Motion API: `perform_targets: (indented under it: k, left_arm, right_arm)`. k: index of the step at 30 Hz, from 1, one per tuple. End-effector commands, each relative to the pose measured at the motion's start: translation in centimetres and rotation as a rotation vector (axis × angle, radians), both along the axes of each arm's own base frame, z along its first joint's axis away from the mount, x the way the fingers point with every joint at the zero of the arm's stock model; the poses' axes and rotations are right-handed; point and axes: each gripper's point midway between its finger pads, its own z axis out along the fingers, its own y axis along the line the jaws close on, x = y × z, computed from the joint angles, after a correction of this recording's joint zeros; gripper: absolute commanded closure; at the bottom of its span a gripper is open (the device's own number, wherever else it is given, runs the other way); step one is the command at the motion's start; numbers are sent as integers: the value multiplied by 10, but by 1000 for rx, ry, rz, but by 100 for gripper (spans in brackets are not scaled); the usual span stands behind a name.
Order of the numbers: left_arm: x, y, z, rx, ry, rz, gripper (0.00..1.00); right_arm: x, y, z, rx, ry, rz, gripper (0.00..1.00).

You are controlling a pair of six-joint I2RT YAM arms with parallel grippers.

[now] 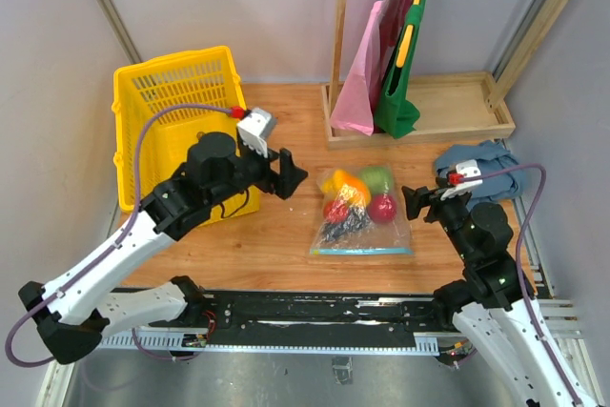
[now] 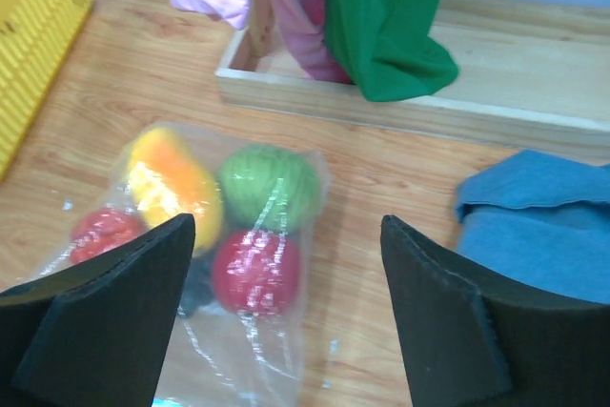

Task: Place the food in the zip-top bag and seal the zipper
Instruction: Place the zipper food storage bag at the center of the board, then reset both arms

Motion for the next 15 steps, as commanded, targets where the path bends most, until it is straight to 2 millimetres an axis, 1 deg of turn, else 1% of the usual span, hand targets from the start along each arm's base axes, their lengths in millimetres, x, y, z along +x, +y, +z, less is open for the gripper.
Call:
perform_targets:
  k: [1, 2, 3, 4, 6, 8, 10, 13, 14, 15]
  left_arm:
    - [30, 50, 23, -45, 12, 241, 9]
    - [37, 65, 29, -63, 2, 287, 6]
    - [43, 78, 35, -82, -5, 318, 4]
    - [49, 92, 39, -97, -6, 351, 4]
    - [58, 118, 39, -119, 7, 406, 3]
    - [60, 140, 37, -145, 19, 470, 3]
    - [54, 155, 41, -179, 2, 521, 3]
    - [35, 176, 57, -214, -72, 605, 3]
    - [26, 185, 63, -225, -104, 642, 3]
    - [13, 196, 70, -238, -141, 677, 2]
  right_arm:
    - [-6, -29, 10, -78, 1, -117, 11]
    - [-8, -33, 13, -83, -4, -134, 4]
    - [-9, -37, 17, -86, -10, -152, 1]
    - [-9, -41, 19, -89, -11, -168, 2]
    - [-12, -45, 22, -97, -9, -184, 2]
    - [-14, -51, 25, -104, 0, -212, 2]
    - [-19, -56, 31, -120, 1, -225, 2]
    - [-27, -73, 41, -107, 9, -309, 2]
    - [-31, -78, 46, -102, 12, -335, 2]
    - [-34, -83, 49, -97, 15, -356, 2]
